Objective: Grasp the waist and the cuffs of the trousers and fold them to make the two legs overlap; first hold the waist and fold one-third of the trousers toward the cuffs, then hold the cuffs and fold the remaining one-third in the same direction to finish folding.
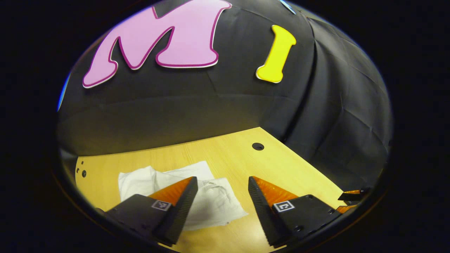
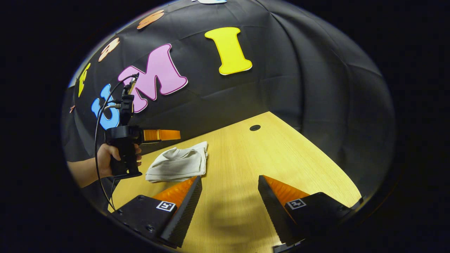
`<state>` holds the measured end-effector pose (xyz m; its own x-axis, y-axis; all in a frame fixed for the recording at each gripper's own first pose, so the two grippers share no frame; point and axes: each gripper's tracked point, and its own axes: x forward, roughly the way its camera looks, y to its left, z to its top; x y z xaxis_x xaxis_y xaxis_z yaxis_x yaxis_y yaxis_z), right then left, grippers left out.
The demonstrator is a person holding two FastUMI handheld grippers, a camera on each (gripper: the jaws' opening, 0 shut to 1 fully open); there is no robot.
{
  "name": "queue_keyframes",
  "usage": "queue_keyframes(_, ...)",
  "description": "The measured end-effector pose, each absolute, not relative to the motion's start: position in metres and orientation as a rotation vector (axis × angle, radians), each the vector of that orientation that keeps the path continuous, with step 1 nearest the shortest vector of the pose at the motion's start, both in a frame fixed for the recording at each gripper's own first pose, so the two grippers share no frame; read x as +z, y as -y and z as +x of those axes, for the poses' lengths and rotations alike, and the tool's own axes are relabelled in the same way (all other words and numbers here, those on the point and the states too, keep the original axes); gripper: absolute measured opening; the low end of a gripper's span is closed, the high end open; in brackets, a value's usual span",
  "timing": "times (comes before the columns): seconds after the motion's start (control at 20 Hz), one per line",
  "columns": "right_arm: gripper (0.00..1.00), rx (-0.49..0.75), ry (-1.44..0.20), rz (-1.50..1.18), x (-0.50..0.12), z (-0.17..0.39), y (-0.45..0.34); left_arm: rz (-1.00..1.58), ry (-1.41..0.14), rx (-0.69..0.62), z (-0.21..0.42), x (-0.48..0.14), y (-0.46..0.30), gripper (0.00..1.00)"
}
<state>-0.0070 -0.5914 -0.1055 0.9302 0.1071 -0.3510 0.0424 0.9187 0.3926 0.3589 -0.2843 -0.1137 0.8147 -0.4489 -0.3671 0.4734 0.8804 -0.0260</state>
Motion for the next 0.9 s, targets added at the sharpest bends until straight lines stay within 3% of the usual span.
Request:
queue_keyframes(0.1,0.98,0.043,-0.366,0.404,-0.099,-0.011,0.587,0.112,-0.331,-0.463,0.341,-0.106,0.268,0.97)
queue_keyframes(0.5,0.98,0.068,-0.318,0.331,-0.064,-0.032,0.563,0.086,-0.195,-0.344,0.239,-0.057,0.183,0.97)
queue_keyframes(0.9,0.98,0.081,-0.268,0.256,-0.010,-0.107,0.526,-0.110,-0.173,-0.218,0.110,-0.041,0.081,0.97)
